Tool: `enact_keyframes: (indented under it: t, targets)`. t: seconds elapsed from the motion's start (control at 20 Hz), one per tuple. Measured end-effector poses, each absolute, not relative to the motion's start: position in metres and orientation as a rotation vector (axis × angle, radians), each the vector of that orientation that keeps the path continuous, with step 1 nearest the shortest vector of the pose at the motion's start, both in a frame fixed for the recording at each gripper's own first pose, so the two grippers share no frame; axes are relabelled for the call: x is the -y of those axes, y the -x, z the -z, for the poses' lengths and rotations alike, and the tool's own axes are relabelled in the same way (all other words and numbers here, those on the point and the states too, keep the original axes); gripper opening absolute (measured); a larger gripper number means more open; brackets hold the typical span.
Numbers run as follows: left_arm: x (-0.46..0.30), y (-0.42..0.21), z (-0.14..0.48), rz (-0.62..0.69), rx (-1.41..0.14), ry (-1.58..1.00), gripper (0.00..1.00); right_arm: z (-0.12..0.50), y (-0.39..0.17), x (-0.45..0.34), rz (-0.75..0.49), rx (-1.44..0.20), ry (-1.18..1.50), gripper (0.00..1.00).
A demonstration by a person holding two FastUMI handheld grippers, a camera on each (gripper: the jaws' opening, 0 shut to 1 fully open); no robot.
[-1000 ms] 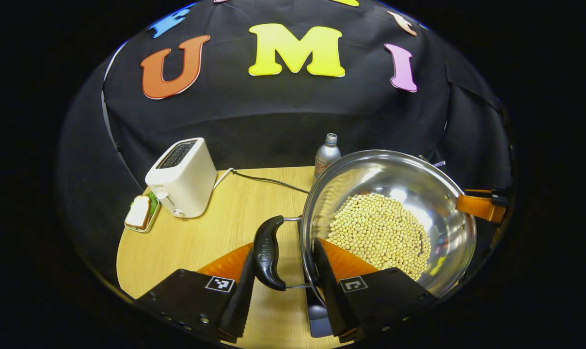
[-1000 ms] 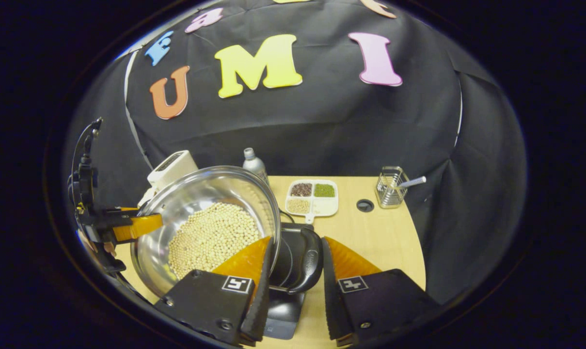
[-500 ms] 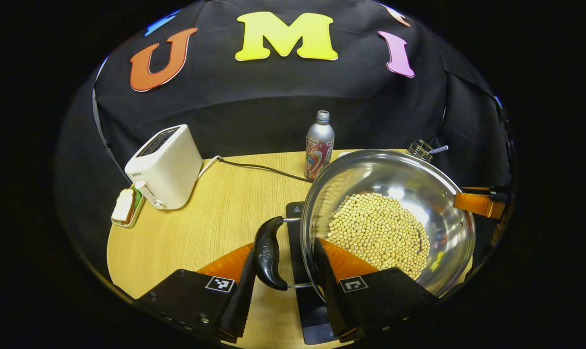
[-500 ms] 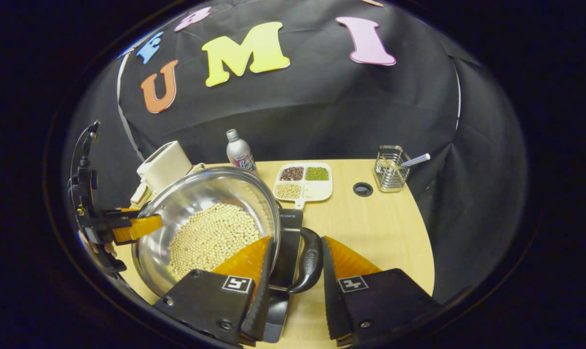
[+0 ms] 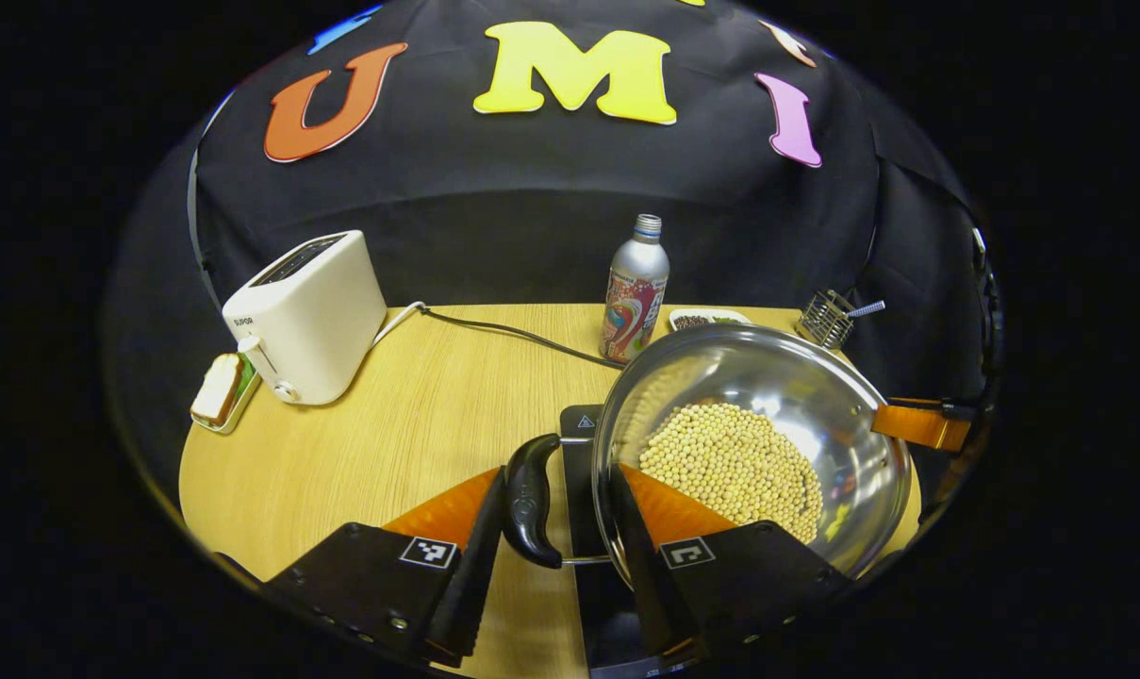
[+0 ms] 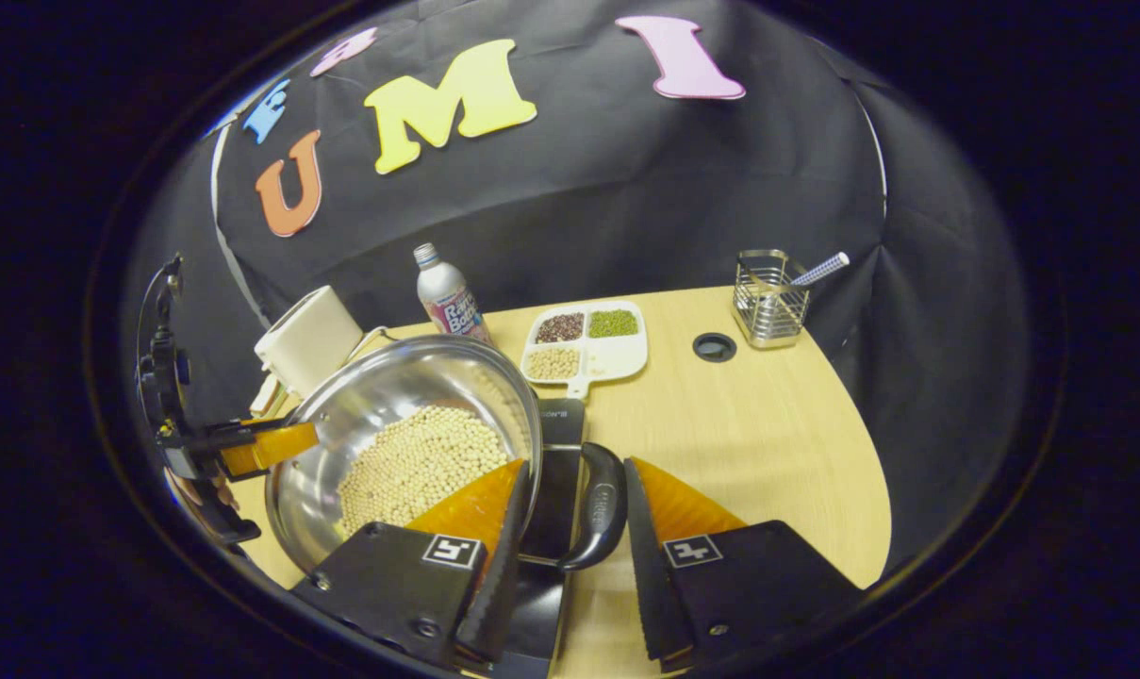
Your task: First push the handle of the pot to place it horizontally, then grasp the pot with both hands and set it on the induction cooktop.
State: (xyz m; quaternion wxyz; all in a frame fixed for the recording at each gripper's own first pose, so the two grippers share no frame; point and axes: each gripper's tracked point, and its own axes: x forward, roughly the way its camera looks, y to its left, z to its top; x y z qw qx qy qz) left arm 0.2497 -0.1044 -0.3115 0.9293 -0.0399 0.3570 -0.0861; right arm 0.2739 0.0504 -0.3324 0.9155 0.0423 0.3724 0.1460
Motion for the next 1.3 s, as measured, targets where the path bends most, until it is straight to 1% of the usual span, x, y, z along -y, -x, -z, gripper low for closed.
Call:
enact_keyframes:
  t: [0.1, 0.15, 0.2, 0.25, 0.3, 0.35, 0.4, 0.45, 0.5, 0.55, 0.6, 0.65, 0.75, 0.8, 0.85, 0.9, 0.95, 1.1, 1.3]
  targets:
    - [0.104, -0.250, 0.311, 0.180, -0.727, 0.100, 0.63, 0.332, -0.273, -0.048, -0.290, -0.758, -0.096, 0.60]
    - [0.105, -0.250, 0.310, 0.178, -0.721, 0.115, 0.63, 0.332, -0.274, -0.047, -0.281, -0.749, -0.095, 0.64]
    - [0.105, -0.249, 0.310, 0.178, -0.716, 0.130, 0.63, 0.332, -0.274, -0.045, -0.276, -0.738, -0.084, 0.66]
    - [0.106, -0.247, 0.310, 0.183, -0.708, 0.139, 0.63, 0.332, -0.275, -0.044, -0.269, -0.721, -0.075, 0.71]
    - [0.108, -0.243, 0.309, 0.197, -0.705, 0.145, 0.69, 0.331, -0.275, -0.039, -0.247, -0.703, -0.067, 0.70]
    - [0.107, -0.238, 0.307, 0.202, -0.702, 0.144, 0.74, 0.329, -0.272, -0.037, -0.245, -0.681, -0.068, 0.80]
    - [0.102, -0.238, 0.305, 0.184, -0.685, 0.139, 0.77, 0.326, -0.271, -0.038, -0.249, -0.660, -0.072, 0.85]
    - [0.096, -0.237, 0.300, 0.160, -0.659, 0.134, 0.82, 0.323, -0.266, -0.037, -0.252, -0.640, -0.071, 0.86]
    - [0.089, -0.234, 0.292, 0.133, -0.627, 0.125, 0.86, 0.320, -0.260, -0.035, -0.253, -0.619, -0.071, 0.89]
    - [0.082, -0.232, 0.285, 0.103, -0.594, 0.113, 0.95, 0.315, -0.254, -0.035, -0.255, -0.599, -0.076, 0.89]
    - [0.082, -0.225, 0.276, 0.096, -0.570, 0.117, 0.98, 0.309, -0.246, -0.036, -0.268, -0.582, -0.086, 0.87]
    - [0.086, -0.219, 0.268, 0.110, -0.537, 0.129, 0.97, 0.303, -0.236, -0.039, -0.280, -0.565, -0.103, 0.82]
    - [0.088, -0.203, 0.248, 0.115, -0.474, 0.144, 0.95, 0.294, -0.216, -0.039, -0.287, -0.534, -0.131, 0.83]
    - [0.082, -0.194, 0.241, 0.096, -0.449, 0.136, 0.96, 0.292, -0.205, -0.036, -0.278, -0.521, -0.133, 0.83]
    - [0.076, -0.184, 0.234, 0.070, -0.428, 0.118, 0.96, 0.288, -0.196, -0.033, -0.266, -0.502, -0.130, 0.95]
    - [0.074, -0.174, 0.226, 0.058, -0.396, 0.100, 0.96, 0.284, -0.183, -0.029, -0.252, -0.479, -0.127, 0.99]
    - [0.074, -0.163, 0.218, 0.048, -0.373, 0.090, 0.96, 0.282, -0.173, -0.027, -0.241, -0.458, -0.127, 0.96]
    - [0.080, -0.122, 0.202, 0.060, -0.320, 0.096, 0.96, 0.277, -0.138, -0.018, -0.213, -0.426, -0.121, 0.96]
    - [0.086, -0.073, 0.186, 0.087, -0.276, 0.084, 0.96, 0.255, -0.092, -0.008, -0.195, -0.358, -0.118, 0.98]
